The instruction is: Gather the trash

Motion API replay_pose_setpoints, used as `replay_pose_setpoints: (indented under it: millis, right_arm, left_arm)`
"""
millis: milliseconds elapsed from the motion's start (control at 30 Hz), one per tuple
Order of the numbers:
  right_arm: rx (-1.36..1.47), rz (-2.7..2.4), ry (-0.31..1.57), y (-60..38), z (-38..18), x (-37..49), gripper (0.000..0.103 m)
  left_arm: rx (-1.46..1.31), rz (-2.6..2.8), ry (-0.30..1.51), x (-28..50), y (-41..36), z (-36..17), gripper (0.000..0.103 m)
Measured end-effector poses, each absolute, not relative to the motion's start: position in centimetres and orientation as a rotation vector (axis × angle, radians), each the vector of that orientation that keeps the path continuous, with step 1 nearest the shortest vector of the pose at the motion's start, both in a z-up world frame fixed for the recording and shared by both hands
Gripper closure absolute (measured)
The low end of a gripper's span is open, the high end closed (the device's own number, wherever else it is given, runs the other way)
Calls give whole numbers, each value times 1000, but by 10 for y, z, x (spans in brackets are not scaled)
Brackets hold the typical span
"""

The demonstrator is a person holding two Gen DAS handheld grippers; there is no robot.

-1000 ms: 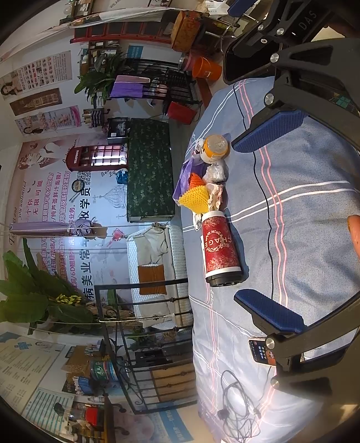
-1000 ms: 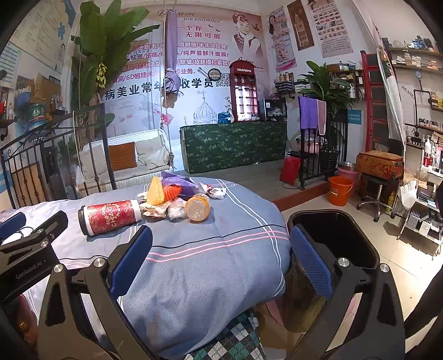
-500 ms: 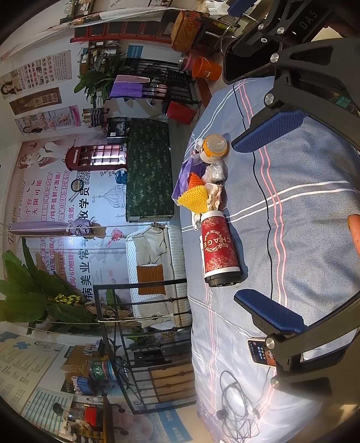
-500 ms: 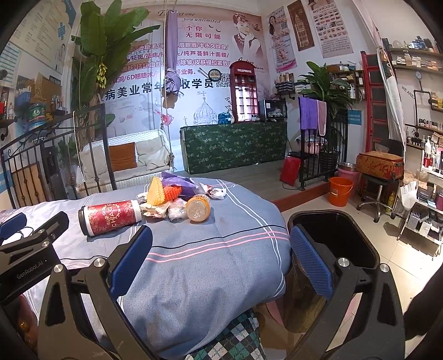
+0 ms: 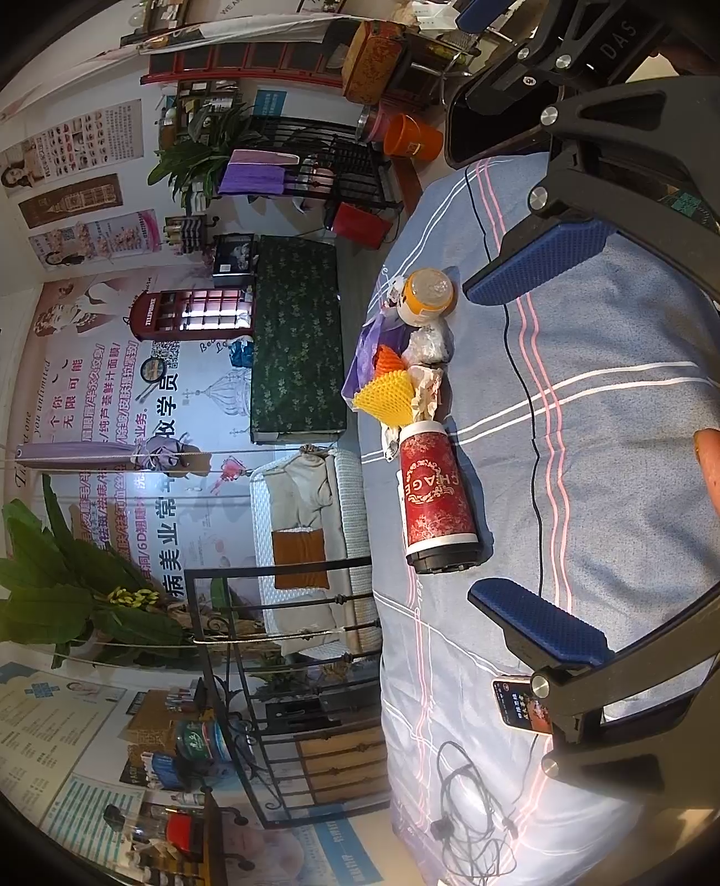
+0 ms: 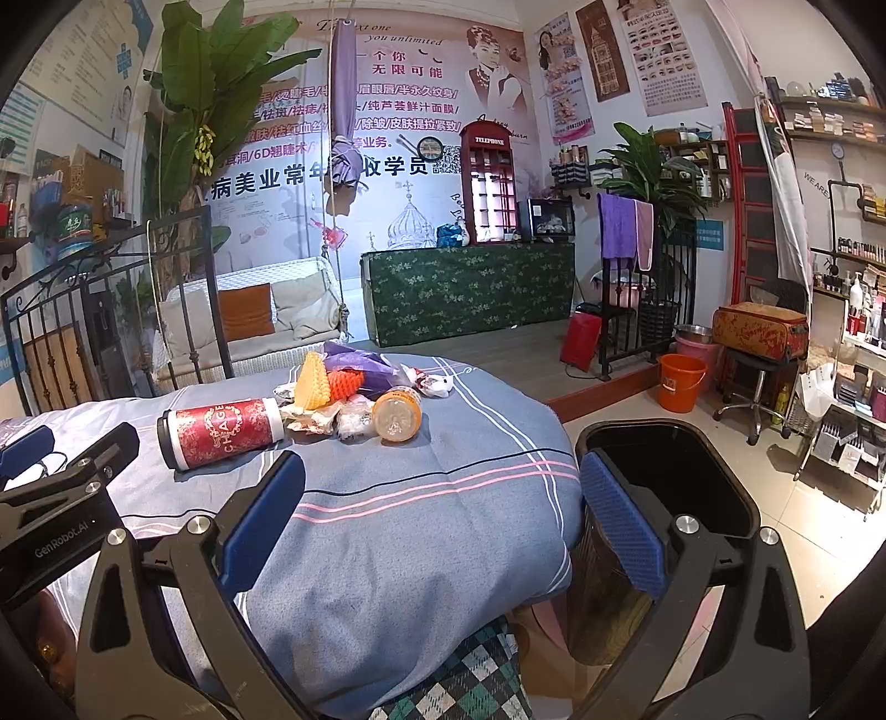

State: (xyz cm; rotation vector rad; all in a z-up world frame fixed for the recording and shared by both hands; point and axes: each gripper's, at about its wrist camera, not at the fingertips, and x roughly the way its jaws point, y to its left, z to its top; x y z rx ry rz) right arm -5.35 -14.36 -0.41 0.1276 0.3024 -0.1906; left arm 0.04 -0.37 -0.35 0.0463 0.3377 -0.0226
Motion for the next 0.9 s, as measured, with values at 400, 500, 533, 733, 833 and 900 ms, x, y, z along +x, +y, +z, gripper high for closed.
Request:
replay_pose_setpoints:
  millis: [400,500,533,733,833,900]
  right_arm:
    - [125,-189,305,-141,-7,-51,5]
    - [123,-188,306,-139,-9,-50,5]
    - [123,-188,306,-139,-9,-49,5]
    - [121,-188,309,-137,-12,-48,5]
    - [120,-187,314,-136,-14,-46,5]
    - [119,-186,319,-136,-15,-44,5]
  left_arm:
    - [46,-23,342,2,-3,-6,5]
    - [46,-23,342,2,-3,-6,5]
    - [46,-23,342,2,-3,-6,5]
    - [46,-24,343,2,-3,-8,5]
    - [45,-26,347,2,-3,-10,5]
    - [46,-29,352,2,-3,-13,5]
